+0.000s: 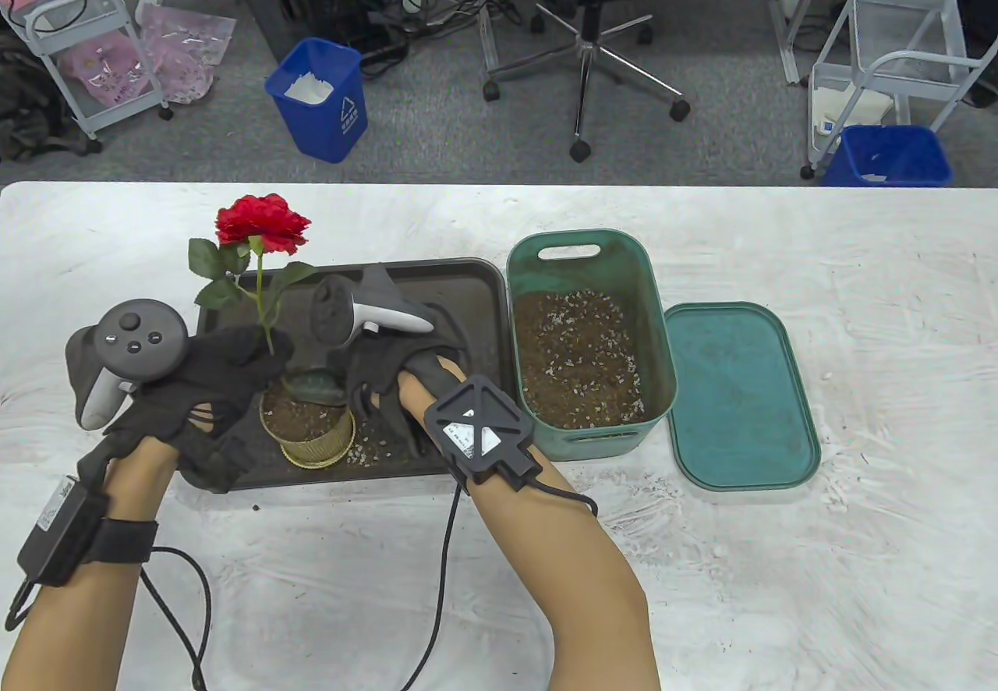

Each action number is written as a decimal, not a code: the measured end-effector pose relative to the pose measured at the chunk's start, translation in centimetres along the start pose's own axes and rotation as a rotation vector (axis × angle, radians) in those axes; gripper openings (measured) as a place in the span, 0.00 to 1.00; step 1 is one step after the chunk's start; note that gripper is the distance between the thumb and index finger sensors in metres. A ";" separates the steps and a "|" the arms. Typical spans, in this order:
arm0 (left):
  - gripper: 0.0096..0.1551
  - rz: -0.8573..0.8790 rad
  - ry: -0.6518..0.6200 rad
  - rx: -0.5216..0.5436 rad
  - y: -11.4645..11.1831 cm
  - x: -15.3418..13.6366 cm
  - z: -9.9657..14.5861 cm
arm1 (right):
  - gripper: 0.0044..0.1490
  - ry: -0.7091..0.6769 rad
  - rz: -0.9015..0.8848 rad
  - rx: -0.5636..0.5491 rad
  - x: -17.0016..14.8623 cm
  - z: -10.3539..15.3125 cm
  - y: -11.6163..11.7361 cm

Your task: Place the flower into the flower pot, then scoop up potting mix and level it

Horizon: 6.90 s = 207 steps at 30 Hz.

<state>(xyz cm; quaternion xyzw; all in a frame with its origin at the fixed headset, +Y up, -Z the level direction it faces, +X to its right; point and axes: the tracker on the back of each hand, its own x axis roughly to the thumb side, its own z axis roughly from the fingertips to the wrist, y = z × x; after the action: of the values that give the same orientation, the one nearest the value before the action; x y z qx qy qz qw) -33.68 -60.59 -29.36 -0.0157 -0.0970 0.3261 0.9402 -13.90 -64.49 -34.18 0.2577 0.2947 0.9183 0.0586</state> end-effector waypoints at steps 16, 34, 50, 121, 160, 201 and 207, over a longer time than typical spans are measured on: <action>0.22 -0.026 0.114 0.032 0.1 -0.3 -0.9 | 0.30 -0.127 -0.096 -0.263 -0.8 7.6 2.6; 0.22 -0.009 0.207 0.025 0.0 -0.4 -2.9 | 0.30 0.044 0.066 -0.274 5.9 4.7 3.6; 0.22 0.003 0.219 0.063 -0.1 -0.5 -2.3 | 0.31 -0.014 0.034 -0.320 5.6 5.5 3.1; 0.21 0.057 0.016 -0.044 -0.2 -0.8 -0.7 | 0.29 -0.092 0.227 -0.152 2.4 -0.2 0.4; 0.22 -0.013 0.170 0.033 -1.1 -0.8 -4.3 | 0.30 -0.146 -0.017 -0.342 2.0 6.6 2.8; 0.26 -0.683 -0.203 0.357 -5.8 5.9 11.7 | 0.42 0.111 0.077 -0.751 -3.9 18.0 6.5; 0.23 -0.641 -0.352 0.510 -8.1 5.6 14.0 | 0.39 0.229 0.040 -0.696 -3.8 15.5 5.4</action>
<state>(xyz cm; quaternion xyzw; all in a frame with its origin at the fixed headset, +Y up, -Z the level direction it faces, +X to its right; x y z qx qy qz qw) -27.09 -63.97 -13.95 0.3031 -0.1721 0.0296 0.9368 -2.52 -61.96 -21.97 0.1235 -0.0360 0.9875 0.0913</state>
